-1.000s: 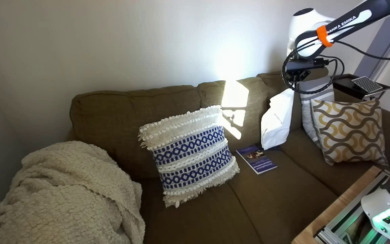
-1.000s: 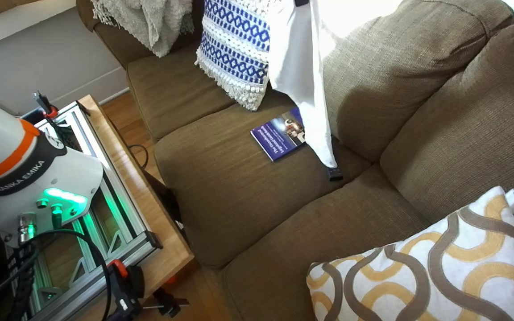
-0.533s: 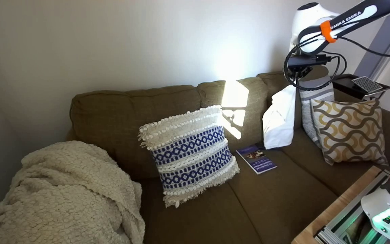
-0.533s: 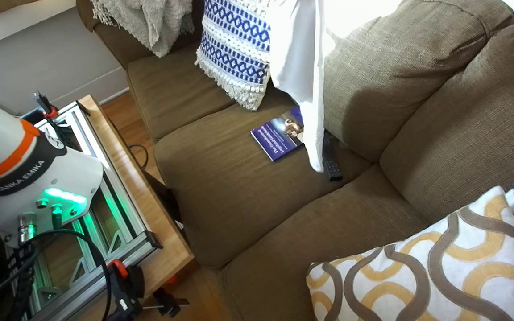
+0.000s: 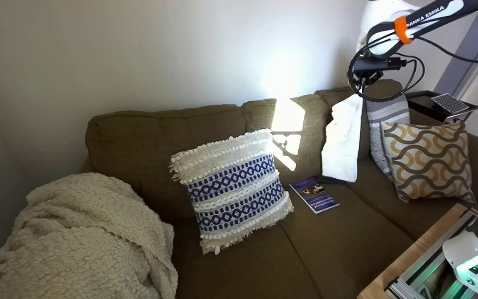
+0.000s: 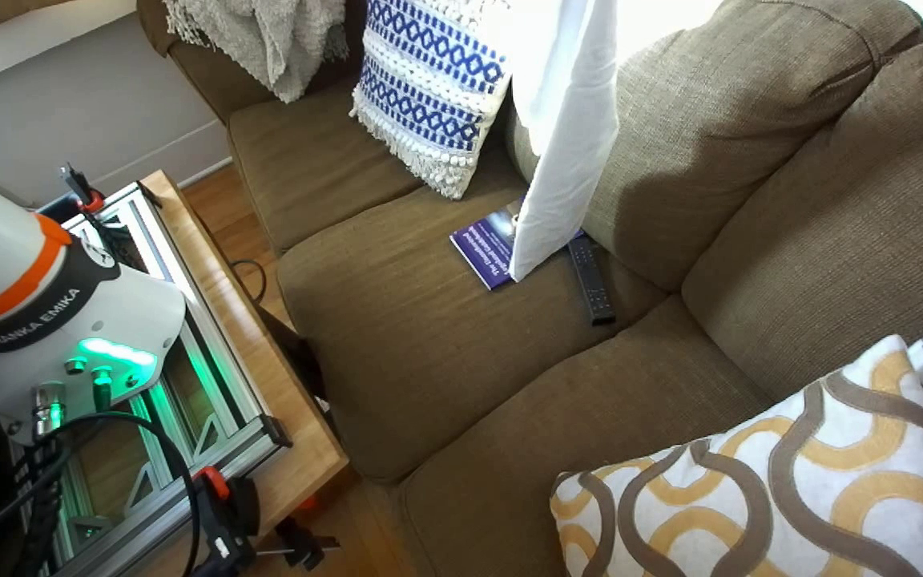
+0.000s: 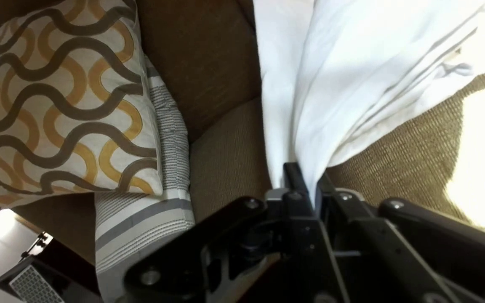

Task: Put the white towel on the backrest of the chair

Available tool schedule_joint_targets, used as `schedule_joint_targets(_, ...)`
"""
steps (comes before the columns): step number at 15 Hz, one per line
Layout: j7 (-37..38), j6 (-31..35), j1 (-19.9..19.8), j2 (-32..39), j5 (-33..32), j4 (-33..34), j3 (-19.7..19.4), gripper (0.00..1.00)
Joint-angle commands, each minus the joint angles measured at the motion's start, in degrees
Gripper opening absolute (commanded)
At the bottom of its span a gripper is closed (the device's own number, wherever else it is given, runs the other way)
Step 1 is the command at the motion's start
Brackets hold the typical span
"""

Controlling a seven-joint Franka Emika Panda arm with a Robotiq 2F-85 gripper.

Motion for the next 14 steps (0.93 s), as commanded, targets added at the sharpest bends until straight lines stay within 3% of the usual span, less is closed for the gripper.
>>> schedule_joint_targets(1, -3.7, 0.5, -2.1, 1.2, 0.2, 4.6, 0.7, 0.02)
schedule_joint_targets(8, -15.0, 0.8, -3.7, 4.9, 2.9, 14.5, 0.3, 0.02)
schedule_joint_targets(14, -23.2, 3.1, -4.2, 11.7, 9.9, 24.1, 0.6, 0.02)
